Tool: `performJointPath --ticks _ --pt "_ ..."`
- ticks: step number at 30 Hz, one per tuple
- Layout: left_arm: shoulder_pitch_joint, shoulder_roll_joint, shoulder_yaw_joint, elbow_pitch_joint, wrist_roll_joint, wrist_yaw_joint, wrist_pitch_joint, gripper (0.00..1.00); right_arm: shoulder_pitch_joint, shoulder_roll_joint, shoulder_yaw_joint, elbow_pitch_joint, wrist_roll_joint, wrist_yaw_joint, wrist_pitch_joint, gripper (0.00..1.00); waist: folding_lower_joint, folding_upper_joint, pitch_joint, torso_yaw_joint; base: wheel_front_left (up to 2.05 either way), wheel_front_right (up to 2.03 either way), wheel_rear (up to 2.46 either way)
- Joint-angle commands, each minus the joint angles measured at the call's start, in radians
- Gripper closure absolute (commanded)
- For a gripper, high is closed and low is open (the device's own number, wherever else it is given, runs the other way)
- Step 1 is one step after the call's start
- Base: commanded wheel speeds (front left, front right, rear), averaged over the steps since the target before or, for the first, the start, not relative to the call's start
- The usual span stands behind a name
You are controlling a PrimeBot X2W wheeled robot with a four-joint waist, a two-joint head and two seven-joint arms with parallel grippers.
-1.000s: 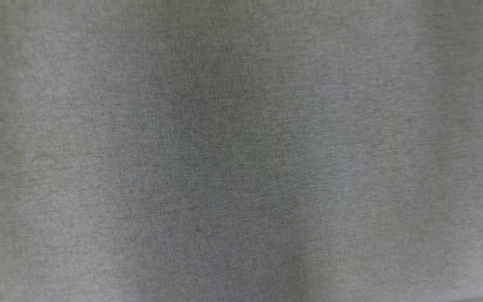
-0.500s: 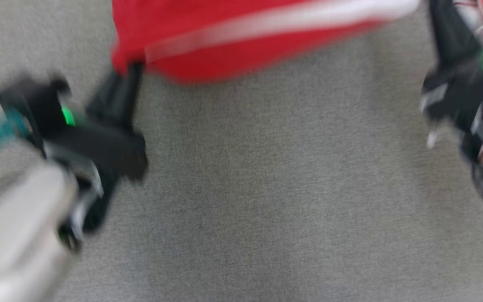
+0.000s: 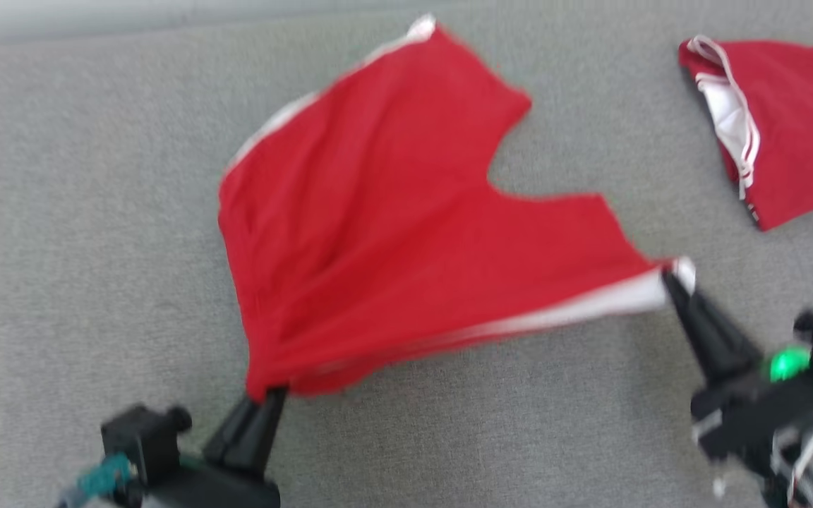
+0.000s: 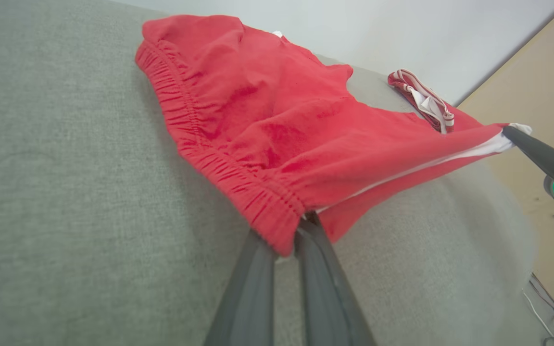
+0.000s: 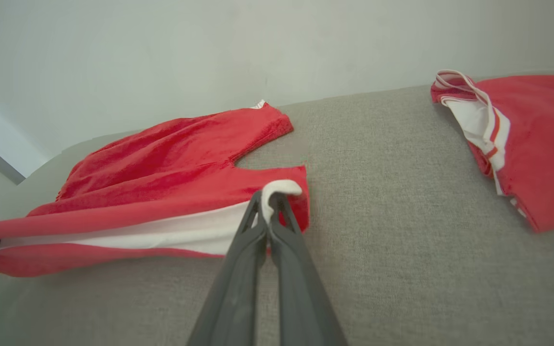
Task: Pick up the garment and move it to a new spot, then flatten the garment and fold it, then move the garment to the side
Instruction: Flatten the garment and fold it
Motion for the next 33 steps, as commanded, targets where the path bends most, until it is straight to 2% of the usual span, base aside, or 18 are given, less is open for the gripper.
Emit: performJointPath --ticks 1,10,16,20,26,27,33 --pt "0.025 0.000 0.006 -0.002 0.008 -0.003 -0.001 1.00 0.043 0.005 -0.008 -0.010 -0.008 -0.003 0.005 1.00 0.0003 0.0002 -0.042 0.008 0.00 0.00 0.00" --pt "0.165 0.015 0.003 0.013 0.062 -0.023 -0.002 1.00 0.376 0.069 -0.121 -0.136 -0.073 -0.003 0.086 1.00 0.0003 0.0002 -0.094 0.017 0.00 0.00 0.00" --pt "0.178 -0.020 0.012 0.022 0.075 -0.041 -0.002 1.00 0.464 0.126 -0.227 -0.212 -0.112 -0.003 0.130 1.00 0.0003 0.0002 -0.095 0.016 0.00 0.00 0.00" --pt "0.146 -0.053 0.020 0.023 0.103 -0.053 -0.002 1.00 0.410 0.164 -0.279 -0.246 -0.120 -0.003 0.151 1.00 0.0003 0.0002 -0.101 0.020 0.00 0.00 0.00" --pt "0.071 -0.106 0.051 0.033 0.139 -0.090 -0.002 1.00 0.223 0.174 -0.322 -0.231 -0.114 -0.003 0.192 1.00 0.0003 0.0002 -0.087 0.057 0.00 0.00 0.00" --pt "0.071 -0.106 0.051 0.033 0.139 -0.090 -0.002 1.00 0.223 0.174 -0.322 -0.231 -0.114 -0.003 0.192 1.00 0.0003 0.0002 -0.087 0.057 0.00 0.00 0.00" --pt "-0.050 -0.159 0.079 0.101 0.166 -0.140 -0.002 1.00 -0.041 0.146 -0.262 -0.139 -0.129 -0.003 0.252 1.00 0.0003 0.0002 -0.028 0.118 0.00 0.00 0.00"
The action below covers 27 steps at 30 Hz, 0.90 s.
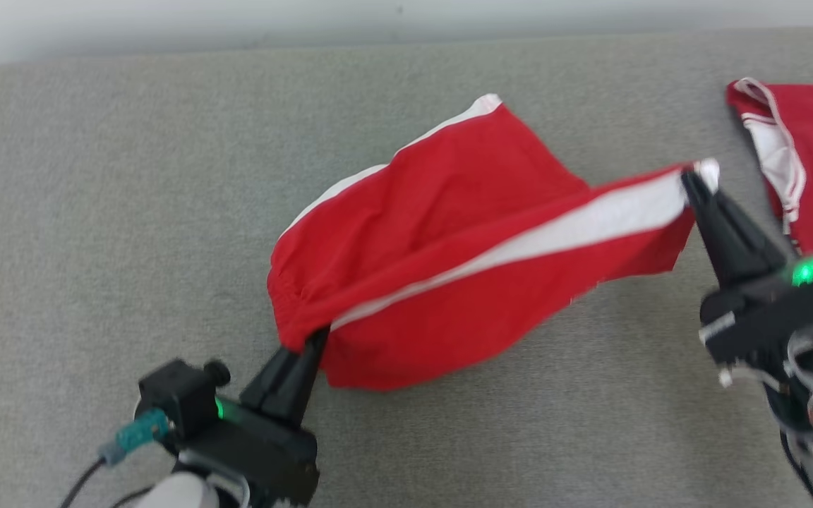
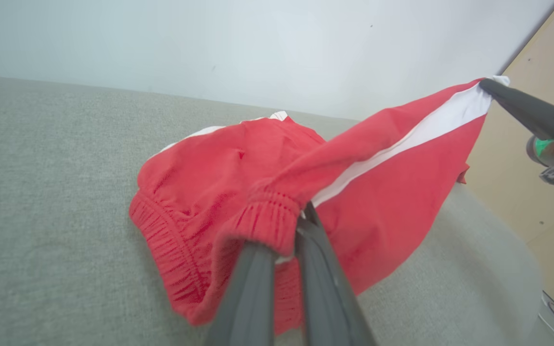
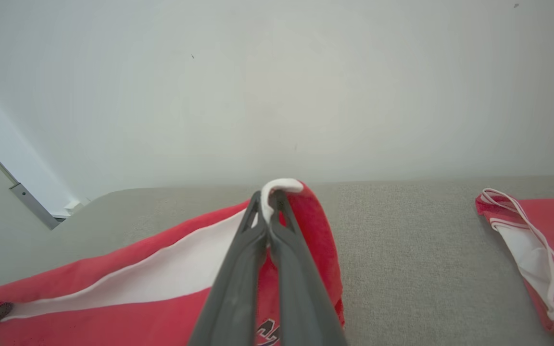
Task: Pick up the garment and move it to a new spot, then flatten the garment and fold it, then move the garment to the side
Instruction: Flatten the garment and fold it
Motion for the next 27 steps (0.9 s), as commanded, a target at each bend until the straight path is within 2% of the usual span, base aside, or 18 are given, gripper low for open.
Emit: performJointPath --ticks 1,7,13,24,25,26,27 --pt "-0.032 -0.012 0.013 0.016 0.010 -0.008 -0.002 1.00 -0.053 -0.006 0.015 0.023 -0.009 -0.003 0.005 1.00 -0.0001 -0.0001 0.047 0.046 0.00 0.00 0.00" --pt "-0.163 -0.081 0.076 0.134 0.008 -0.054 -0.002 1.00 -0.297 0.000 0.085 0.236 -0.006 -0.003 0.026 1.00 -0.0001 -0.0001 0.115 0.111 0.00 0.00 0.00" --pt "-0.282 -0.143 0.091 0.266 0.024 -0.098 -0.001 1.00 -0.502 0.026 0.162 0.472 0.019 -0.003 0.029 1.00 -0.0001 -0.0001 0.166 0.151 0.00 0.00 0.00" --pt "-0.401 -0.244 0.120 0.413 0.089 -0.133 -0.001 1.00 -0.769 0.097 0.281 0.860 0.035 -0.003 -0.014 1.00 -0.0001 -0.0001 0.214 0.199 0.00 0.00 0.00" --pt "-0.403 -0.252 0.119 0.428 0.092 -0.135 -0.001 1.00 -0.780 0.098 0.299 0.875 0.027 -0.003 -0.020 0.64 -0.0001 -0.0001 0.212 0.202 0.00 0.00 0.00" --pt "-0.406 -0.257 0.121 0.435 0.096 -0.137 -0.001 0.95 -0.791 0.100 0.314 0.885 0.024 -0.003 -0.034 0.22 -0.0001 -0.0001 0.209 0.203 0.00 0.00 0.00" --pt "-0.408 -0.260 0.129 0.439 0.104 -0.139 -0.001 0.54 -0.794 0.102 0.325 0.896 0.029 -0.003 -0.044 0.00 -0.0001 -0.0001 0.205 0.203 0.00 0.00 0.00"
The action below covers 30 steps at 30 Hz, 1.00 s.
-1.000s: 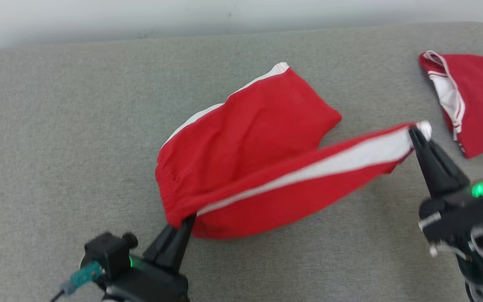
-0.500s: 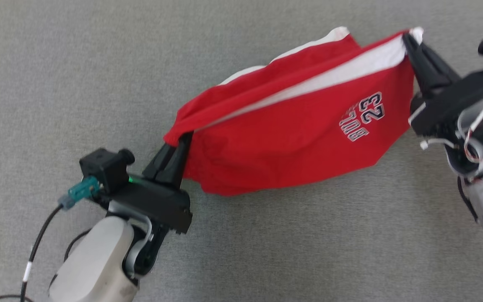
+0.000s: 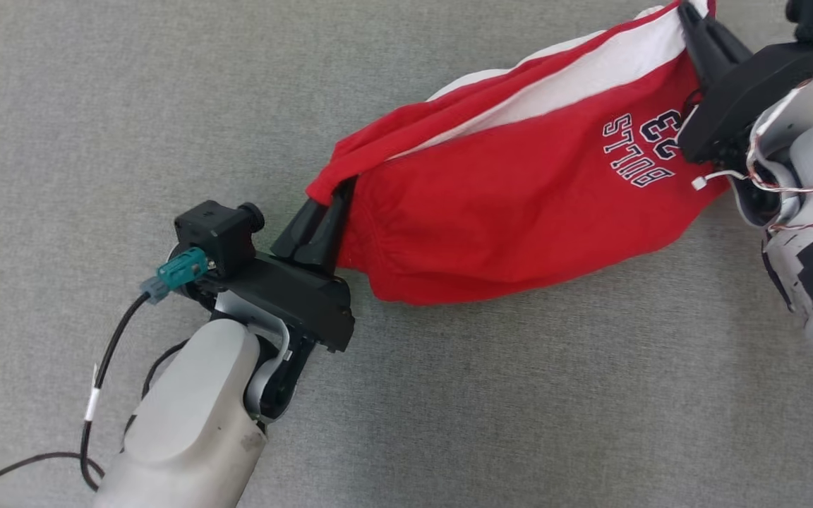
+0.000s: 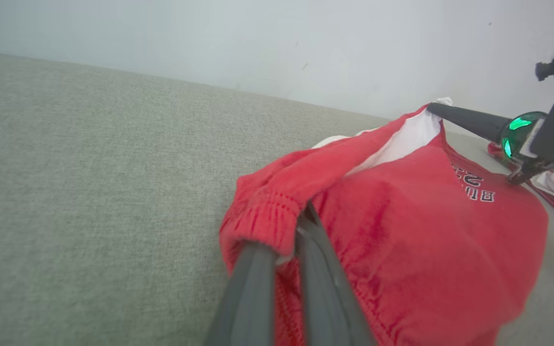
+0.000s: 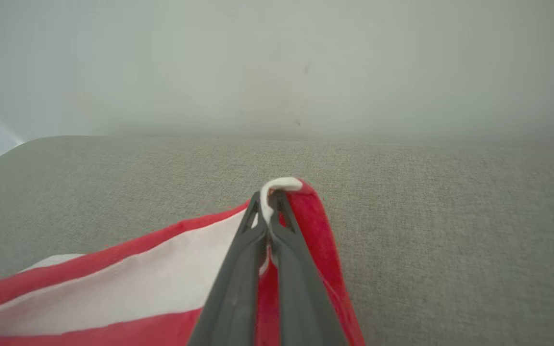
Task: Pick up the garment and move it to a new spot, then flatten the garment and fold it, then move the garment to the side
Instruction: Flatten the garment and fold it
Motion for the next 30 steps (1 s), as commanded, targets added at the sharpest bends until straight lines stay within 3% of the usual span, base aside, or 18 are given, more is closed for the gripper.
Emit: performJointPath --ticks 1,10,16,23,30 --pt "-0.004 -0.002 0.012 0.007 0.014 -0.004 0.000 0.00 -0.009 0.002 0.017 0.013 0.008 -0.003 -0.015 0.00 -0.0002 -0.0003 -0.011 0.001 0.00 0.00 0.00" --pt "0.127 -0.009 0.092 -0.052 0.063 0.006 0.000 0.00 0.059 -0.068 0.136 -0.001 0.051 -0.003 -0.083 0.00 -0.0002 -0.0003 -0.080 -0.017 0.00 0.00 0.00" --pt "0.267 -0.009 0.211 -0.205 0.126 0.036 0.000 0.00 0.135 -0.137 0.195 -0.007 0.105 -0.003 -0.085 0.00 -0.0002 -0.0003 -0.121 -0.016 0.00 0.00 0.00" --pt "0.403 -0.051 0.388 -0.386 0.253 0.063 0.000 0.00 0.169 -0.134 0.226 0.033 0.159 -0.003 -0.051 0.00 -0.0002 -0.0003 -0.125 -0.007 0.00 0.00 0.00" --pt "0.487 -0.078 0.468 -0.440 0.363 0.046 0.000 0.00 0.170 -0.108 0.253 0.085 0.181 -0.003 -0.027 0.00 -0.0002 -0.0003 -0.120 0.001 0.00 0.00 0.00"
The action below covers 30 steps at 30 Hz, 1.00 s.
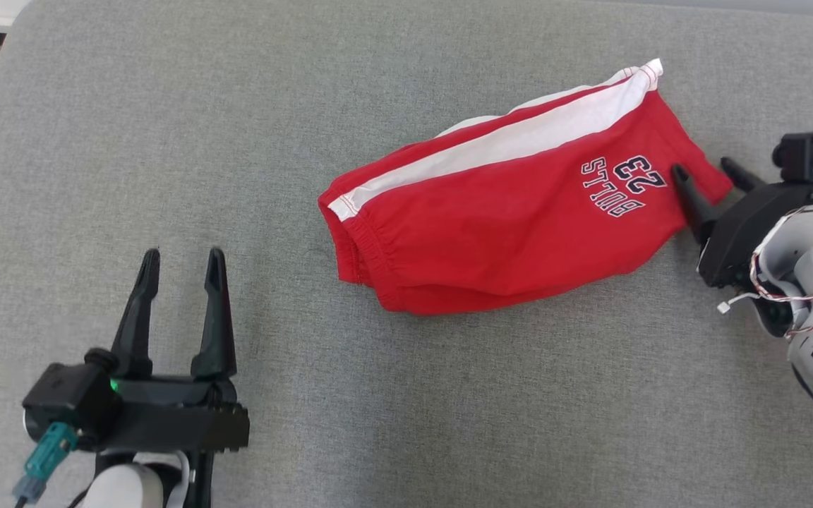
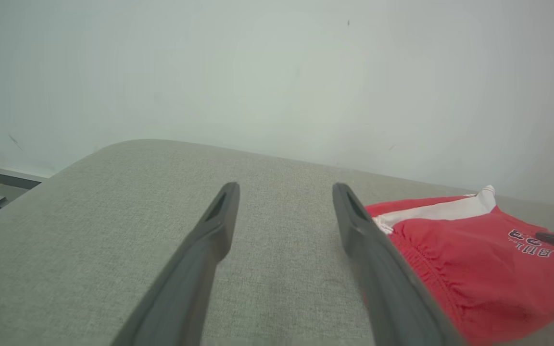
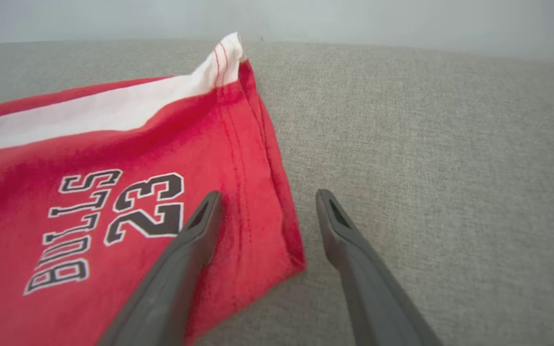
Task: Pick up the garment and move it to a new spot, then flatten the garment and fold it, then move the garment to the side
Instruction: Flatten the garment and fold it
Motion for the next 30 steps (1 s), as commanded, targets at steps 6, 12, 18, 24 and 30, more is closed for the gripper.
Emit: performJointPath --ticks 6,12,18,24,30 --pt "0.034 -0.006 -0.004 0.011 -0.010 -0.002 0.000 0.00 0.020 0.037 0.011 0.050 0.040 -0.003 0.029 1.00 0.0001 0.0000 -0.010 0.009 0.00 0.00 0.00" --pt "0.042 -0.006 -0.024 0.050 -0.013 -0.011 0.000 0.00 0.029 0.056 -0.003 0.071 0.091 -0.003 0.011 1.00 0.0001 0.0000 -0.051 -0.001 0.00 0.00 0.00" --pt "0.080 -0.006 0.001 0.060 0.000 -0.017 0.000 0.00 0.094 0.045 -0.023 -0.004 0.163 -0.003 -0.066 1.00 0.0001 0.0000 -0.107 -0.052 0.00 0.00 0.00" --pt "0.115 -0.006 0.047 0.061 0.014 -0.024 0.000 0.00 0.195 -0.016 -0.025 -0.081 0.213 -0.003 -0.113 1.00 0.0001 0.0000 -0.143 -0.113 0.00 0.00 0.00" --pt "0.128 -0.006 0.046 0.046 0.018 -0.020 0.000 0.00 0.273 -0.077 -0.045 -0.127 0.251 -0.003 -0.145 1.00 0.0001 0.0000 -0.155 -0.143 0.00 0.00 0.00"
